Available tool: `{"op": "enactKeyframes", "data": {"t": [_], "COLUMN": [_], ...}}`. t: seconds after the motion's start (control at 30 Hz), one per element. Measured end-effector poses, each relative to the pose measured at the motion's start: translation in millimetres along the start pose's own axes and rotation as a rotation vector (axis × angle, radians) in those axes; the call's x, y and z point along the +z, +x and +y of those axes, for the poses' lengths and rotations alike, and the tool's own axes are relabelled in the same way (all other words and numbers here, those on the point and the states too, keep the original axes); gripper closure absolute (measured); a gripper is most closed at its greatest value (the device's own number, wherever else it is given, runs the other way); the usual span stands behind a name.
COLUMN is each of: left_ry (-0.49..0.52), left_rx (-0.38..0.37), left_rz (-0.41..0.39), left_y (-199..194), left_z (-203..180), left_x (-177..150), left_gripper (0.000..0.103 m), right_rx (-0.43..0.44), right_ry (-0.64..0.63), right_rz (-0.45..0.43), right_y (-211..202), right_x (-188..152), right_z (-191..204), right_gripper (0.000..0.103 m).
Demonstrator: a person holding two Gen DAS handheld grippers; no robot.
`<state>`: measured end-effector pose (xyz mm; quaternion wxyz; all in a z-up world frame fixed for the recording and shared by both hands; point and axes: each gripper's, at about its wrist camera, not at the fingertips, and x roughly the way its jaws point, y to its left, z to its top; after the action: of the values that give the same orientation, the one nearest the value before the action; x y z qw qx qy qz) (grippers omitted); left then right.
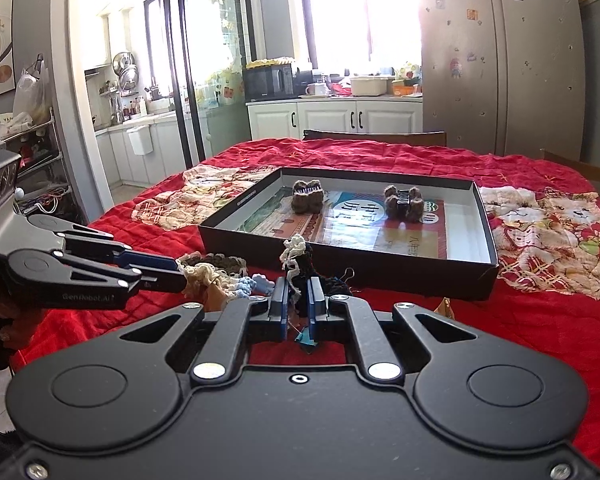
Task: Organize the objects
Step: 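Grasp the black-and-white scrunchie with the right tool while the left tool grasps the cream crocheted scrunchie, then lift and carry both scrunchies over the black tray box with both tools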
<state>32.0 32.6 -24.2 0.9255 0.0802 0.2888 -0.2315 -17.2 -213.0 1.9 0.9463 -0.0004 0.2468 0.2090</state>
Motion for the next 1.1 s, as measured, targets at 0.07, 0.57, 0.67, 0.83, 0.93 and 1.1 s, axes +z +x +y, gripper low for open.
{"op": "enactKeyframes", "data": {"t": [0.07, 0.57, 0.67, 0.83, 0.93, 1.1], "left_ry": [0.024, 0.225, 0.189, 0.144, 0.127, 0.110], "left_rx": [0.007, 0.081, 0.075, 0.043, 0.031, 0.017], "left_rz": [0.001, -0.009, -0.019, -0.048, -0.071, -0.109], "left_y": [2.6, 21.7, 16.1, -1.5, -12.1, -26.8], "left_z": [-0.2, -16.5, -13.1, -8.3, -7.4, -8.8], "left_x": [-1.5, 0.1, 3.7, 12.3, 17.5, 24.5], "left_gripper": [0.065, 0.088, 0.090, 0.090, 0.090, 0.090], "right_rx": [0.000, 0.003, 0.003, 0.005, 0.005, 0.003], "right_ry": [-0.001, -0.004, -0.003, -0.002, -0.006, -0.009], "right_rz": [0.002, 0.006, 0.000, -0.014, -0.023, -0.036], "right_y": [0.0, -0.9, -3.6, -8.2, -10.9, -15.1], "right_x": [0.1, -0.8, -0.6, 1.7, 3.7, 6.4], "right_z": [0.0, 1.1, -0.1, -0.4, 0.6, 1.5], "right_gripper": [0.094, 0.094, 0.094, 0.094, 0.094, 0.094]}}
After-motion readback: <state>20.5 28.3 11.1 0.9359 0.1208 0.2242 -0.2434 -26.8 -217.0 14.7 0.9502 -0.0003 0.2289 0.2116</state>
